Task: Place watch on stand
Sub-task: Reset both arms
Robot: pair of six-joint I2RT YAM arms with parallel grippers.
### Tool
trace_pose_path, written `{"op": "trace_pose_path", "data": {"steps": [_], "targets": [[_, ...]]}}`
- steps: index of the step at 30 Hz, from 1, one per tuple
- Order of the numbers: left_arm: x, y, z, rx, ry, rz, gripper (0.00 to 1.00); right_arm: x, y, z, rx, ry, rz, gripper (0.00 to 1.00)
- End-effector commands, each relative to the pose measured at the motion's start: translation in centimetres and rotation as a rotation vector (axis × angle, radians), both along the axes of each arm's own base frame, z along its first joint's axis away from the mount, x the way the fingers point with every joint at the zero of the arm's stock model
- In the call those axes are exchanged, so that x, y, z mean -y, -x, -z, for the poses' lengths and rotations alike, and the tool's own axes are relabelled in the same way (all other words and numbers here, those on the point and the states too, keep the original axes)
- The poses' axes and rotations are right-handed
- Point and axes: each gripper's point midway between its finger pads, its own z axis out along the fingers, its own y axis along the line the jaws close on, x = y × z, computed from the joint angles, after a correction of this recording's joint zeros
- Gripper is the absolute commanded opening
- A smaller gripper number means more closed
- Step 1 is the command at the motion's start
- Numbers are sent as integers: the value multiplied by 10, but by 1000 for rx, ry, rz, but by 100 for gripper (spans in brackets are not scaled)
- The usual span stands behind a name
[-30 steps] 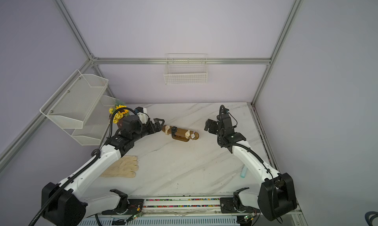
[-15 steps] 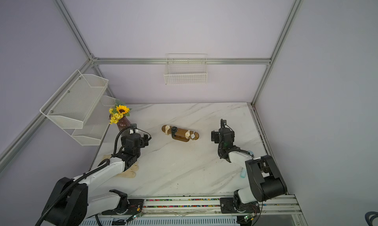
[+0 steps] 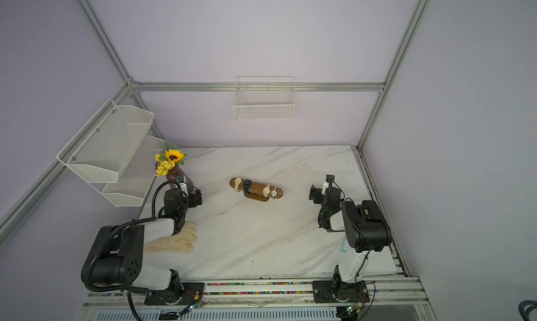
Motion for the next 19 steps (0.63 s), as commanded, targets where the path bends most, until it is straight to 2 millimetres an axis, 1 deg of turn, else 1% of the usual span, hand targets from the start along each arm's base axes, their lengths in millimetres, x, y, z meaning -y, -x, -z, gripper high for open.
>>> {"op": "trace_pose_path", "data": {"steps": [1, 2, 3, 5, 6, 8, 19], "targets": [[3, 14, -27, 289, 12, 39, 100, -8, -12, -31, 130, -11, -65, 97], [6, 15, -19, 239, 26, 53, 100, -8, -13, -29, 119, -10, -66, 97], [4, 11, -16, 193, 34, 44, 100, -7, -13, -30, 124, -9, -66, 97], [2, -6, -8, 92, 31, 36, 100, -8, -13, -30, 124, -8, -67, 97], [9, -8, -8, 85, 9, 70, 100, -8, -13, -30, 126, -8, -67, 97], [14, -9, -8, 89, -7, 91, 100, -7, -13, -30, 125, -8, -66, 97], [15, -8, -9, 119, -14, 91, 100, -8, -13, -31, 126, -7, -66, 97]]}}
